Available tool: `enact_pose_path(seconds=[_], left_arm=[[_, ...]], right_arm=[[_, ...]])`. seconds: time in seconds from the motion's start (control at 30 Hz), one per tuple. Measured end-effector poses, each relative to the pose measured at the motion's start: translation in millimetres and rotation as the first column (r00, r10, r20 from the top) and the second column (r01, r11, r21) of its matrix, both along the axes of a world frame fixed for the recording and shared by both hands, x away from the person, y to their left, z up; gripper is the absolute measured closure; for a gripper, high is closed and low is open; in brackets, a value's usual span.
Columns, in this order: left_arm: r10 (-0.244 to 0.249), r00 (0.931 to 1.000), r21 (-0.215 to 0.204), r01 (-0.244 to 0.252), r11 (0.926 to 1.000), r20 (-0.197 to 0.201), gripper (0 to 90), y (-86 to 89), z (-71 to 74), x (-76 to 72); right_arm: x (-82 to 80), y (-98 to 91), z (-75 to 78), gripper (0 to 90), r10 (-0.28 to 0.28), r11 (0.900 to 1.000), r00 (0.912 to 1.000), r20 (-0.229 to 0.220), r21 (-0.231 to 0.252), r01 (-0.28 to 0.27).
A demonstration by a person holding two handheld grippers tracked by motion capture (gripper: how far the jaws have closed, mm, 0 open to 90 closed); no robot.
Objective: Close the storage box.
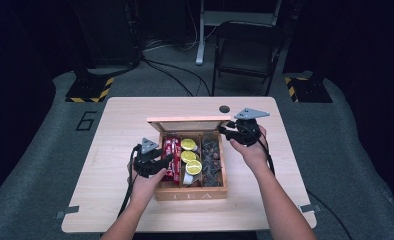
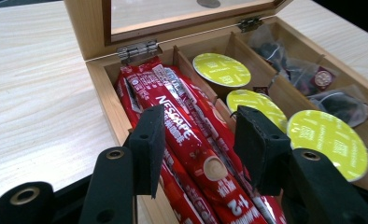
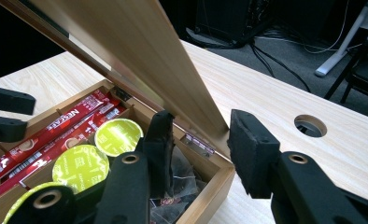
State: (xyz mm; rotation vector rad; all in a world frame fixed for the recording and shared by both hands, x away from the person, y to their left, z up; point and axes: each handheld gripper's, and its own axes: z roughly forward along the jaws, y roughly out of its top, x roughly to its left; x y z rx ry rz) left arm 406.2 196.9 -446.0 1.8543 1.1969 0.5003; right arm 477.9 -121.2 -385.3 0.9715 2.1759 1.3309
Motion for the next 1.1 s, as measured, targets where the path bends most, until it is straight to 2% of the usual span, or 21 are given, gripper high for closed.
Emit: enact_pose_path(seconds=[0.47,0.5,0.83,0.9,0.97,1.07,1.1], left_arm=[[0.040,0.9986,0.040,-0.039,0.9984,-0.035,55.7,-7.8,-8.7,23.8],[0.043,0.9984,0.055,-0.041,0.9977,-0.037,55.7,-8.0,-9.0,25.4],[0.069,0.9956,0.056,-0.066,0.9963,-0.064,62.7,-9.7,-13.3,31.9],[0.076,0.9953,0.068,-0.071,0.9951,-0.061,65.8,-10.3,-12.9,31.8],[0.091,0.9943,0.082,-0.086,0.9929,-0.056,74.1,-9.8,-12.3,32.0],[0.100,0.9934,0.068,-0.096,0.9931,-0.057,76.6,-8.8,-11.9,32.3],[0.093,0.9943,0.063,-0.090,0.9940,-0.052,80.2,-8.2,-10.7,32.0]], right_arm=[[0.0,-0.2,0.0,60.2,0.003,1.0000,1.0000,-0.001,0.000,-0.003],[0.1,-0.3,0.0,60.2,0.003,1.0000,1.0000,-0.002,0.002,-0.003],[0.3,-0.6,-0.1,60.2,0.006,1.0000,1.0000,-0.001,0.002,-0.006],[0.3,-0.6,-0.1,60.2,0.006,1.0000,1.0000,-0.001,0.003,-0.006],[0.2,-0.5,-0.1,60.2,0.006,1.0000,1.0000,-0.001,0.003,-0.006],[0.3,-0.6,-0.1,60.2,0.006,1.0000,1.0000,-0.001,0.003,-0.006],[0.5,-0.6,-0.2,60.2,0.006,1.0000,1.0000,0.000,0.004,-0.006]])
